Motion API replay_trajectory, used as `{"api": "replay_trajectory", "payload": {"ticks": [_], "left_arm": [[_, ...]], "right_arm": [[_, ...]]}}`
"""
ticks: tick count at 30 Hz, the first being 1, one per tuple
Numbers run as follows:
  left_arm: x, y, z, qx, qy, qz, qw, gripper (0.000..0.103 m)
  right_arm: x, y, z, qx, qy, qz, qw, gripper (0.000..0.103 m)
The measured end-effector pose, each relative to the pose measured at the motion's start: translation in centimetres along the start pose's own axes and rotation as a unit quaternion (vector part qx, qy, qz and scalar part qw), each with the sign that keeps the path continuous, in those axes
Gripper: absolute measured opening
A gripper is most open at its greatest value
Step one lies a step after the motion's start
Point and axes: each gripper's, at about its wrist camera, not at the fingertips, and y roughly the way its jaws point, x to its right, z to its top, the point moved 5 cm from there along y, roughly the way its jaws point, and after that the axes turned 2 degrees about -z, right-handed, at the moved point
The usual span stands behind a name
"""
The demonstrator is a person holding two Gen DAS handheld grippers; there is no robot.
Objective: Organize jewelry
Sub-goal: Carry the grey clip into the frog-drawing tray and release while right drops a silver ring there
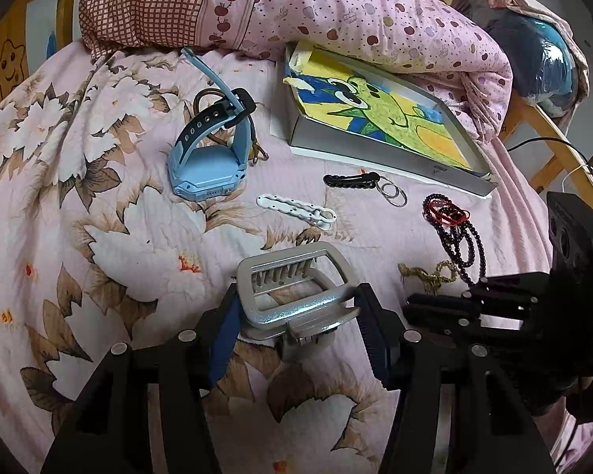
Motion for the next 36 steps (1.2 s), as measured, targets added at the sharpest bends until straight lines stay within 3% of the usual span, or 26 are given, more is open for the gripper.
{"api": "replay_trajectory", "payload": {"ticks": [3,9,19,28,32,36], "left_arm": [[0.2,-0.2,-0.2,0.0,0.002,0.006,1.0,0.05],[0.4,-0.5,-0.3,0.005,0.002,0.008,1.0,0.05],[1.3,-1.8,0.5,0.038,0.012,0.003,0.9992,0.05],[2.7,-2.5,4.1,0.072,0.009,-0.005,0.9974,0.05],[3.3,-1.5,7.0,0.086,0.008,-0.011,0.9962,0.05],[4.2,0.5,10.8,0.097,0.018,-0.018,0.995,0.05]], "right_arm": [[0.5,-0.8,-0.6,0.004,0.05,0.036,0.998,0.005],[1.2,-2.9,-0.6,0.032,0.157,0.133,0.978,0.004],[1.4,-6.8,2.5,0.091,0.2,0.203,0.954,0.003],[4.4,-8.7,4.2,0.131,0.224,0.208,0.943,0.003],[7.2,-10.1,5.6,0.153,0.227,0.186,0.944,0.003],[10.8,-10.3,7.8,0.17,0.215,0.133,0.952,0.003]]}}
